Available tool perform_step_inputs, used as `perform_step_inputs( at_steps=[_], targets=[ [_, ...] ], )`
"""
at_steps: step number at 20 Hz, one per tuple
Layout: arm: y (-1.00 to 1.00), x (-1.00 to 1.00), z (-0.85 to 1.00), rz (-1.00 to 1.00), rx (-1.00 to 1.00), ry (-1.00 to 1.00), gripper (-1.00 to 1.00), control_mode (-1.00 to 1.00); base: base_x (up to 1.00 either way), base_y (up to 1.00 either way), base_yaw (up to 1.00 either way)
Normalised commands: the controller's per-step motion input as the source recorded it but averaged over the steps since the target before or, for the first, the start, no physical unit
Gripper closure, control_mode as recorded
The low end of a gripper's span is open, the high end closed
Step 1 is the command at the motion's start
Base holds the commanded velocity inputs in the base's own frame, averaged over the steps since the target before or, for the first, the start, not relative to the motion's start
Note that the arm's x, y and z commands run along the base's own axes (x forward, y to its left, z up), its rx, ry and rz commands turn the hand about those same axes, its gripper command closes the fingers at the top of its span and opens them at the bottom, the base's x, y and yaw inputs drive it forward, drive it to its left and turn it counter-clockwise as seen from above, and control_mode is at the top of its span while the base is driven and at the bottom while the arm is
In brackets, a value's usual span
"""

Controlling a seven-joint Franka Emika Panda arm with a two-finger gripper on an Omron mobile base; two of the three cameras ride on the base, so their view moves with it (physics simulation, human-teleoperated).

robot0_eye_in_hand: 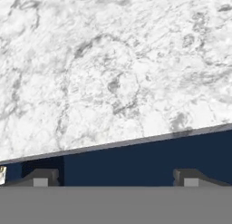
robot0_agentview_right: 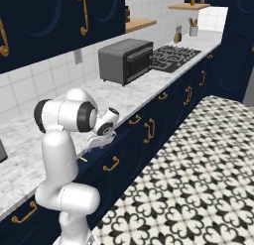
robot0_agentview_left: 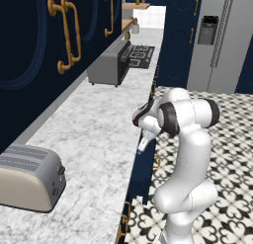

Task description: Take a straw from the drawer in front and place it inside the glass cup on the dining counter.

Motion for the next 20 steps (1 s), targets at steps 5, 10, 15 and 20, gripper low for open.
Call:
perform_step_inputs(
  at_steps=[5,10,15,20],
  targets=[
    [-0.09,-0.17,-0.4,0.2,0.0,-0.09,-1.0,-1.0,0.0,0.0,0.0],
    [0.0,-0.07,-0.37,0.05,-0.04,-0.1,-1.0,-1.0,0.0,0.0,0.0],
    [-0.25,-0.43,-0.11,0.03,-0.1,-0.09,-1.0,-1.0,0.0,0.0,0.0],
    [-0.62,-0.38,0.0,0.02,-0.13,-0.09,-1.0,-1.0,0.0,0.0,0.0]
  ],
)
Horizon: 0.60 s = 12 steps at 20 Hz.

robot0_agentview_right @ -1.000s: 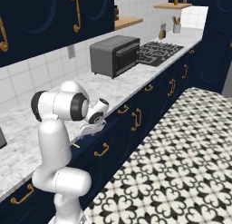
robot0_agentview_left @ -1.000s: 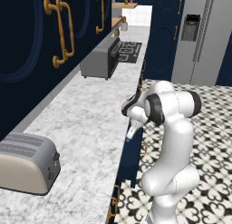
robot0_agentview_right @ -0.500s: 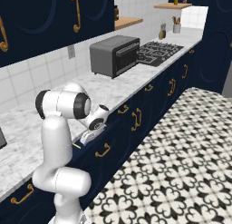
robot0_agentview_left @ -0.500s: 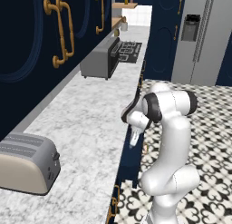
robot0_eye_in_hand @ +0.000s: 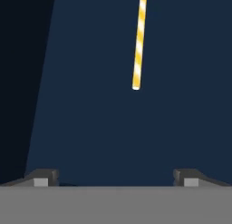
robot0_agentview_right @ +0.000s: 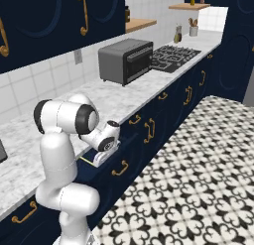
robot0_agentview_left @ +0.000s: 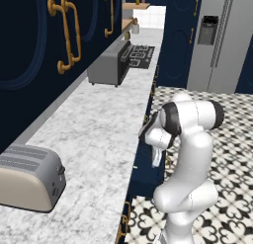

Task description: Take a straw from the drawer in front and place it inside the glass cup on the dining counter.

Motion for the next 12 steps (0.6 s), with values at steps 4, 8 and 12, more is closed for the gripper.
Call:
perform_step_inputs(
  at_steps=[4,8,12],
  targets=[
    [-0.76,-0.37,0.01,0.01,-0.09,-0.1,-1.0,-1.0,0.0,0.0,0.0],
    [-0.82,-0.4,0.18,0.0,-0.04,-0.15,-1.0,-1.0,0.0,0.0,0.0],
    [-0.91,-0.35,0.31,0.0,0.0,-0.17,-1.0,-1.0,0.0,0.0,0.0]
  ],
)
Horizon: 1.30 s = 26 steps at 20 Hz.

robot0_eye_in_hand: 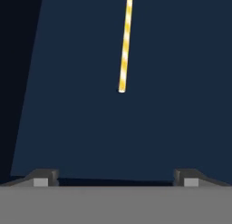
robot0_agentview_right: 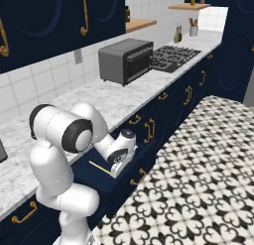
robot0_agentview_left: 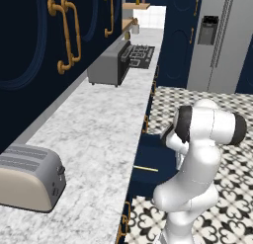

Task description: Take a straw from the drawer in front and place it inside the glass cup on the dining counter.

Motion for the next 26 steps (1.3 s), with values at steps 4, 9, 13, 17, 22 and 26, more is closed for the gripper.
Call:
perform_step_inputs(
  at_steps=[4,9,13,17,22,26],
  targets=[
    [-0.94,-0.31,0.24,0.0,0.0,-0.14,-1.0,-1.0,0.0,0.0,0.0],
    [-0.94,-0.3,0.16,0.0,0.0,-0.07,-1.0,-1.0,0.0,0.0,0.0],
    [-0.95,-0.11,0.21,0.0,0.03,-0.01,-1.0,-1.0,0.0,0.0,0.0],
    [-0.85,-0.04,0.2,0.0,0.09,0.0,-1.0,-1.0,0.0,0.0,0.0],
    [-0.69,-0.06,0.06,-0.05,0.1,0.0,-1.0,-1.0,0.0,0.0,0.0],
    [-0.55,0.0,0.0,-0.1,0.1,0.02,-1.0,-1.0,0.0,0.0,0.0]
  ],
)
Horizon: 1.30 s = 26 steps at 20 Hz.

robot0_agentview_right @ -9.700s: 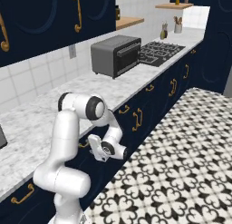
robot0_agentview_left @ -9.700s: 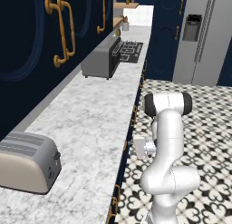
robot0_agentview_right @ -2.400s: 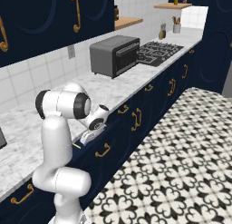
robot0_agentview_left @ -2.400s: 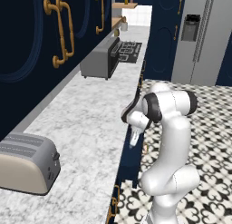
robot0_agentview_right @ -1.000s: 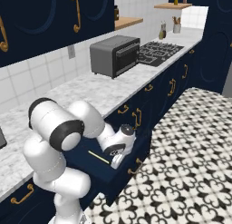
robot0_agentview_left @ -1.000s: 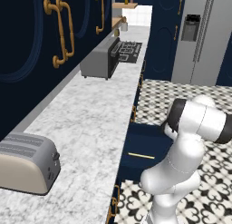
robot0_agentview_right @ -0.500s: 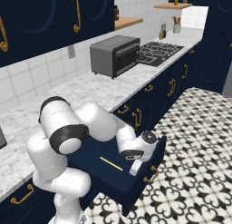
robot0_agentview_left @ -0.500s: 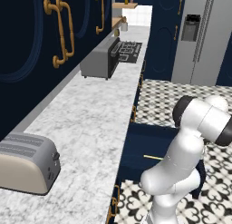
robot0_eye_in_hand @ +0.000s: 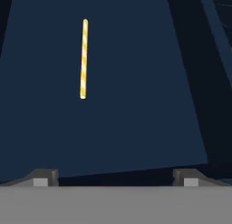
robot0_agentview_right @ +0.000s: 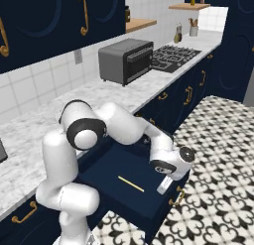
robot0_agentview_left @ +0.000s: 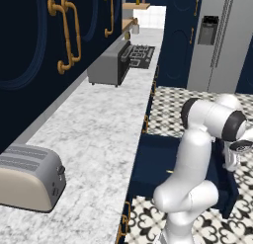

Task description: Take a straw from the drawer in front and place it inside the glass cup on the dining counter.

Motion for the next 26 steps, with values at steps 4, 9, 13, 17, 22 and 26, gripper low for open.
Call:
perform_step_inputs(
  at_steps=[4,9,13,17,22,26],
  targets=[
    [0.08,0.22,0.09,-0.11,0.04,0.08,-1.0,-1.0,0.0,0.0,0.0],
    [0.77,0.54,0.16,-0.17,0.0,0.1,-1.0,-1.0,0.0,0.0,0.0],
    [0.78,0.66,0.05,-0.21,0.0,0.17,-1.0,-1.0,0.0,0.0,0.0],
    [0.73,0.62,-0.14,-0.2,0.0,0.22,-1.0,-1.0,0.0,0.0,0.0],
    [0.53,0.3,-0.27,-0.13,0.0,0.2,-1.0,-1.0,0.0,0.0,0.0],
    [0.22,0.0,-0.27,-0.02,0.0,0.13,-1.0,-1.0,0.0,0.0,0.0]
  ],
)
